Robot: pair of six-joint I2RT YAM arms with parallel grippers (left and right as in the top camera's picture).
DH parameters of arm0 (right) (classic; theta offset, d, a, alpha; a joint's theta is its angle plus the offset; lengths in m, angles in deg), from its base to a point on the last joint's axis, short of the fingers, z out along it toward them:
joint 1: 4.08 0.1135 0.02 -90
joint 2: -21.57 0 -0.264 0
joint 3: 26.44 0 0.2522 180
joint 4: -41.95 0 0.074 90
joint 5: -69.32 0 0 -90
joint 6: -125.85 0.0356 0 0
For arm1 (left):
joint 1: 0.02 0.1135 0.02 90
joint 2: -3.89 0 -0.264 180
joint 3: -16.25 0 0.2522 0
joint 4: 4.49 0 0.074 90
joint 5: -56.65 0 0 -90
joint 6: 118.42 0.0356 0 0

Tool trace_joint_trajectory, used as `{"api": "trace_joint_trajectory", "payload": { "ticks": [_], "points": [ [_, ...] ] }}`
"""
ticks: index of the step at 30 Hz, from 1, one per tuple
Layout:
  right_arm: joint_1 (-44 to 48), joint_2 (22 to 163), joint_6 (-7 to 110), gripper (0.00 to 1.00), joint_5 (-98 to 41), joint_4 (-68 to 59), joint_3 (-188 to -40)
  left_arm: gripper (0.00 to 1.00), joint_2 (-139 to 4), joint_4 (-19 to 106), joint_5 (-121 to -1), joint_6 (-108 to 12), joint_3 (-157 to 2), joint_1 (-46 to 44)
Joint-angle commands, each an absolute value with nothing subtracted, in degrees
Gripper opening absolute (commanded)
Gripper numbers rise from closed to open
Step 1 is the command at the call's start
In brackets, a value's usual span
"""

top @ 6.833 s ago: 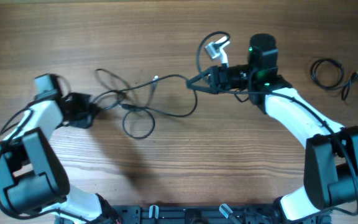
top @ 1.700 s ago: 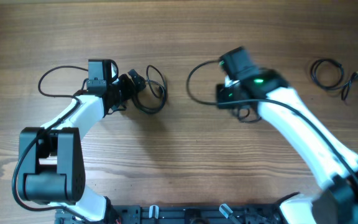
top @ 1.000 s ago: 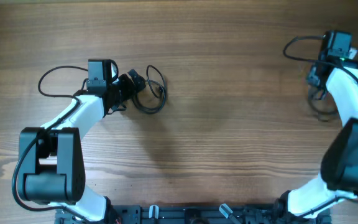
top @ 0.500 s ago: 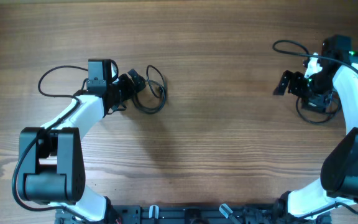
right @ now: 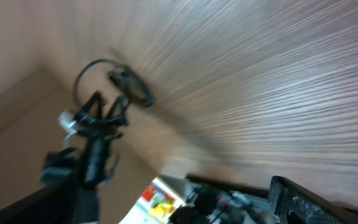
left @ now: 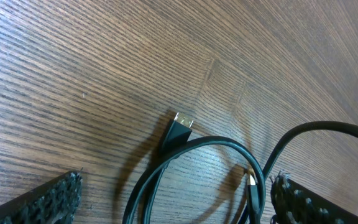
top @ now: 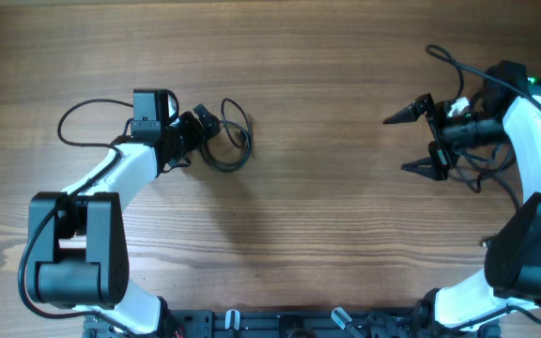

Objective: Untangle cables

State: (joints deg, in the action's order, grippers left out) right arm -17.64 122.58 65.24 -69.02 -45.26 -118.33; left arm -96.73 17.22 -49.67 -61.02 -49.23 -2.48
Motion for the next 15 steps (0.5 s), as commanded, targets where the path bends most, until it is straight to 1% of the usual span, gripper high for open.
{"api": "trace_joint_trajectory", "payload": {
  "ticks": [1, 4, 6, 10, 12, 15],
  "points": [
    [-17.6, 121.6, 72.5, 1.00, -80.2, -42.8, -118.5, 1.00, -97.4, 17.2, -49.1, -60.1, -49.1, -2.3],
    [-17.6, 121.6, 84.6, 1.00, -81.2, -34.2, -118.5, 1.00, -97.4, 17.2, -49.1, -60.1, -49.1, -2.2],
    [-17.6, 121.6, 85.1, 1.00, -79.1, -30.2, -118.5, 1.00, -97.4, 17.2, -49.1, -60.1, -49.1, -2.2],
    [-16.6, 121.6, 80.8, 1.00, -57.7, -34.2, -118.5, 1.00, -97.4, 17.2, -49.1, -60.1, -49.1, -2.2],
    [-15.5, 121.6, 80.6, 1.00, -48.3, -37.2, -118.5, 1.00, -97.4, 17.2, -49.1, -60.1, -49.1, -2.2],
    [-13.4, 121.6, 80.6, 1.00, -37.2, -41.0, -118.5, 1.00, -97.4, 17.2, -49.1, -60.1, -49.1, -2.3]
  ]
}}
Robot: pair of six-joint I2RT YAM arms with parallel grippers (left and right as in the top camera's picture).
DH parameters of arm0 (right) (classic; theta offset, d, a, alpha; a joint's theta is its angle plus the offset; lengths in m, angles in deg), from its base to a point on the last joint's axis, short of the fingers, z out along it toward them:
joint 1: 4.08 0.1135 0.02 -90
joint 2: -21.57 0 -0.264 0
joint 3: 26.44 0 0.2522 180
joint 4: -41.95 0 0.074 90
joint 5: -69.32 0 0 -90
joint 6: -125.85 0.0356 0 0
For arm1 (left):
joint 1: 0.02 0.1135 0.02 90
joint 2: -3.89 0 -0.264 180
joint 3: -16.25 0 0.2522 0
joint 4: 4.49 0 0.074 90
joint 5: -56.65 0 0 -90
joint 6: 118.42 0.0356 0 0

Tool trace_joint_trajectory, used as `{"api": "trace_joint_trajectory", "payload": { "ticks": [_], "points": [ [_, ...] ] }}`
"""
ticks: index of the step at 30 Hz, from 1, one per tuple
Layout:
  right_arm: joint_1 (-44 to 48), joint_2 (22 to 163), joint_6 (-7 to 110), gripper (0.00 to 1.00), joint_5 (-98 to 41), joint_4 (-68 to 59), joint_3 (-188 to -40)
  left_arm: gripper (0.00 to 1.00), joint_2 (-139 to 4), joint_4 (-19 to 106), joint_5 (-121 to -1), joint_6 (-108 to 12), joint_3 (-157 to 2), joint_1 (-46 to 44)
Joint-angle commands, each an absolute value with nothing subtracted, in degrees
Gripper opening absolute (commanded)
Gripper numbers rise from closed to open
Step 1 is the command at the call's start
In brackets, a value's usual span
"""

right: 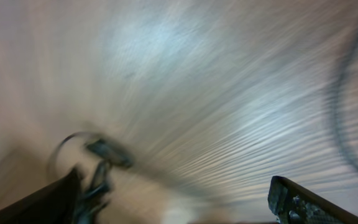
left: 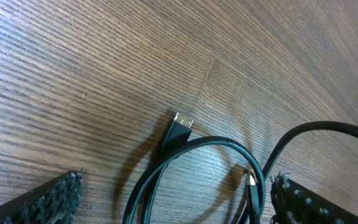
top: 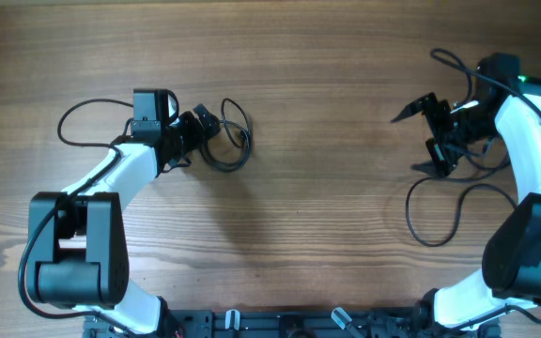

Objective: Untangle cables

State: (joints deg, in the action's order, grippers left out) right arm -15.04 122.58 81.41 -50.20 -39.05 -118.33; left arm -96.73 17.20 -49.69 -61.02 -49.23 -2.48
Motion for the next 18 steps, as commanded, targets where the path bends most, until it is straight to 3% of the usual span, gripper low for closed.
{"api": "trace_joint_trajectory", "payload": {
  "ticks": [1, 10, 18],
  "points": [
    [-12.1, 121.6, 80.5, 1.00, -35.0, -41.6, -118.4, 1.00, -97.4, 17.2, -49.1, -60.1, -49.1, -2.2],
    [1.5, 121.6, 81.5, 1.00, -38.8, -36.5, -118.4, 1.00, -97.2, 17.4, -43.3, -55.6, -49.2, 0.5],
    [22.0, 121.6, 80.8, 0.99, -38.7, -10.6, -118.4, 1.00, -95.9, 18.9, -43.3, -55.7, -49.1, 4.8]
  ]
}}
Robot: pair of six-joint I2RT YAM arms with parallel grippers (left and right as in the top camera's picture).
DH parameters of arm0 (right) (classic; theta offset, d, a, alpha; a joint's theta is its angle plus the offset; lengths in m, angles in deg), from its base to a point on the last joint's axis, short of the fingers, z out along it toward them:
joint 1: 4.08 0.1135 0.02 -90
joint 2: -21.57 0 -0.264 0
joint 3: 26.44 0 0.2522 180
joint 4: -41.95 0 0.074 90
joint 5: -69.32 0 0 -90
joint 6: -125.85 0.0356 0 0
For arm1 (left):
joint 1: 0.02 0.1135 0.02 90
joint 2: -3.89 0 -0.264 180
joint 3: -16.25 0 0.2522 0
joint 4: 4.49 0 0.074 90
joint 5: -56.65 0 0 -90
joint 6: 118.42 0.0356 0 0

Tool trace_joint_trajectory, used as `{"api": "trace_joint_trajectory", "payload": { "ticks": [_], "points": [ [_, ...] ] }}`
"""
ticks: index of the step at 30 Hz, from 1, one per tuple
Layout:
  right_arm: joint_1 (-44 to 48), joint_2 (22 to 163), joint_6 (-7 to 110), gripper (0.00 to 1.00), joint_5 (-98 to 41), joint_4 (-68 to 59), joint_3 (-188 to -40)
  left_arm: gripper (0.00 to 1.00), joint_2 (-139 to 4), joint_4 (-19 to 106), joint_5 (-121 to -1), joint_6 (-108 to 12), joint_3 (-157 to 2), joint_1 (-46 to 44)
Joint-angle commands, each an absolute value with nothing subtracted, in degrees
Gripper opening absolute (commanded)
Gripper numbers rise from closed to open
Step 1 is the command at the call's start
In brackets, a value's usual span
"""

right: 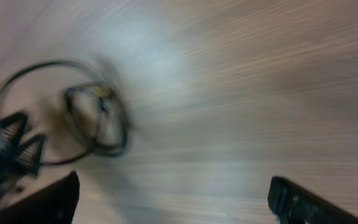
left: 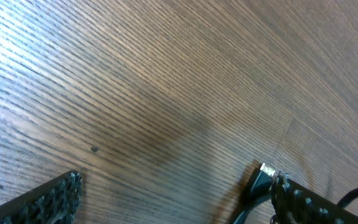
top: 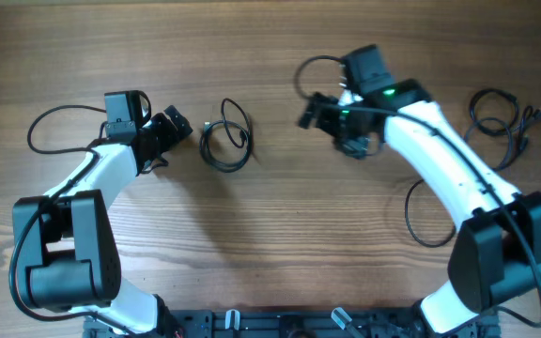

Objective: Untangle cables

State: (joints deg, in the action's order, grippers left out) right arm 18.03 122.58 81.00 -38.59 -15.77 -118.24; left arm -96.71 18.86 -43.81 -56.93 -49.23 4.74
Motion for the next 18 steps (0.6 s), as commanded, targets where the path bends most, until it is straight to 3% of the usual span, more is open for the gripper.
{"api": "trace_joint_trajectory", "payload": {
  "ticks": [1, 2, 12, 13, 14, 15, 18],
  "points": [
    [23.8, 121.6, 80.8, 0.97, -38.7, -7.5, -118.5, 1.00, -95.9, 18.9, -43.3, -55.7, -49.1, 4.8],
    [26.1, 121.8, 80.9, 0.83, -38.3, -4.3, -118.5, 1.00, -95.9, 18.9, -43.3, -55.7, -49.1, 4.8],
    [36.3, 134.8, 80.8, 0.85, -30.6, 15.7, -118.5, 1.00, -95.9, 18.9, -43.4, -55.8, -49.1, 4.7],
    [36.6, 137.3, 80.8, 0.80, -30.6, 17.1, -118.4, 1.00, -95.9, 18.9, -43.4, -55.8, -49.1, 4.7],
    [36.6, 138.6, 80.8, 0.54, -30.9, 17.6, -118.5, 1.00, -95.9, 18.9, -43.4, -55.8, -49.1, 4.7],
    [36.5, 139.1, 80.9, 0.08, -31.6, 17.6, -118.5, 1.00, -95.9, 18.9, -44.2, -55.8, -49.1, 4.7],
    [33.5, 136.5, 80.5, 0.04, -47.2, 18.7, -118.5, 1.00, -95.9, 18.9, -44.4, -55.8, -49.1, 4.7]
  ]
}}
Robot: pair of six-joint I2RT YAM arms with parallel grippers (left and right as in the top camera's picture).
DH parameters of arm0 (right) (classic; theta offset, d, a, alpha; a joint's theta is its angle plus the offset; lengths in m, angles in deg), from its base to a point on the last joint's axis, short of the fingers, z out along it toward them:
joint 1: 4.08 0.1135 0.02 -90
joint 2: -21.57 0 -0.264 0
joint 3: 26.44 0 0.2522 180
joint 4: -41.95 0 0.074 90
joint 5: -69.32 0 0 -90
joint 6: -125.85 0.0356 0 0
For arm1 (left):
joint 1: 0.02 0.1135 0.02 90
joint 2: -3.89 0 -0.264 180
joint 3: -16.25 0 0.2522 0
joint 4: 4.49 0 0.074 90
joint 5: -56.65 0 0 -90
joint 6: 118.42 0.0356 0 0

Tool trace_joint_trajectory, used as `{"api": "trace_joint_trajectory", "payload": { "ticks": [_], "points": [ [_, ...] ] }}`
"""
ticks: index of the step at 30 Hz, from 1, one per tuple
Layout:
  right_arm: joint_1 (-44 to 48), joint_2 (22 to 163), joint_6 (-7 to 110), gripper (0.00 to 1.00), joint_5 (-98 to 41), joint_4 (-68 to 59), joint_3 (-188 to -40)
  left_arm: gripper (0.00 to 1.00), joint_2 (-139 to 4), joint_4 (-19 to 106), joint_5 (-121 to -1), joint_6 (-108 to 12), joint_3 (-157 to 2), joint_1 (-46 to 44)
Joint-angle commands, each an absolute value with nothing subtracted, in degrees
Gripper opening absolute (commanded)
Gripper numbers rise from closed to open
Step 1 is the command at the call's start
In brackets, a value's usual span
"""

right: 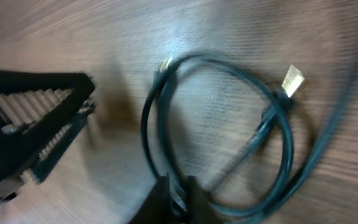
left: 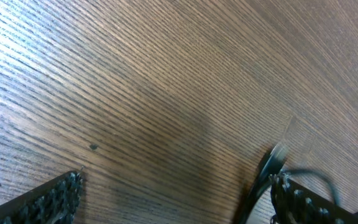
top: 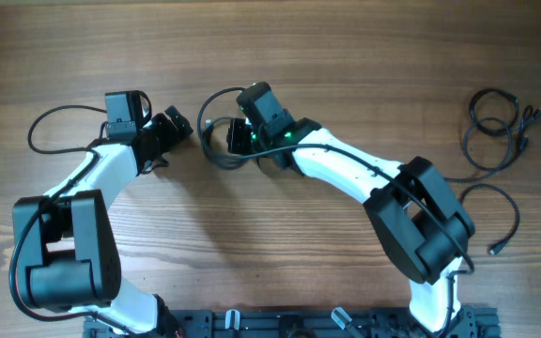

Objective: Untangle cables

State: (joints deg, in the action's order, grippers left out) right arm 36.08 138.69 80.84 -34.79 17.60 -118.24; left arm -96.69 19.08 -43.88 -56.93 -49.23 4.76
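A dark coiled cable (top: 212, 158) lies left of the table's middle. My right gripper (top: 242, 139) has reached across to it, and in the right wrist view the right gripper (right: 174, 193) is shut on a strand of the coiled cable (right: 146, 124), whose metal plug (right: 291, 79) points up and right. My left gripper (top: 170, 139) stands open just left of the coil. In the left wrist view the left gripper (left: 176, 186) holds nothing, and one plug end (left: 268, 167) shows beside its right finger.
A second cable bundle (top: 494, 94) lies at the far right edge. A loose cable loop (top: 517, 216) lies below it, near the right arm's base. The right arm stretches across the middle of the wooden table (top: 299, 47).
My right gripper was open over the table's middle and is now at the coil, shut on a strand. The coil has shifted and its plug has turned. The left gripper has stayed in place.
At first my left gripper stood open around the coil, with the right gripper open at the far right among other cables. Then the left gripper stood left of the coil, the right over mid-table. Now the right grips the coil.
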Motion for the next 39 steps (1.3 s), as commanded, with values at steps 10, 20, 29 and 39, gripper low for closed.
{"api": "trace_joint_trajectory", "payload": {
  "ticks": [10, 20, 29, 39],
  "points": [
    [14.5, 129.4, 65.8, 0.04, -81.8, 3.4, -118.5, 1.00, -95.9, 18.7, -44.4, -55.8, -49.1, 4.6],
    [6.7, 127.7, 58.5, 0.04, -48.6, -28.3, -121.3, 1.00, -95.9, 18.4, -46.0, -55.8, -49.1, 4.6],
    [7.9, 127.5, 59.4, 0.05, -28.1, -49.9, -134.6, 1.00, -95.9, 18.5, -46.0, -55.8, -49.1, 4.6],
    [17.0, 127.6, 60.2, 0.91, -20.0, -44.8, -134.2, 1.00, -95.9, 18.5, -46.0, -55.8, -49.1, 4.6]
  ]
}}
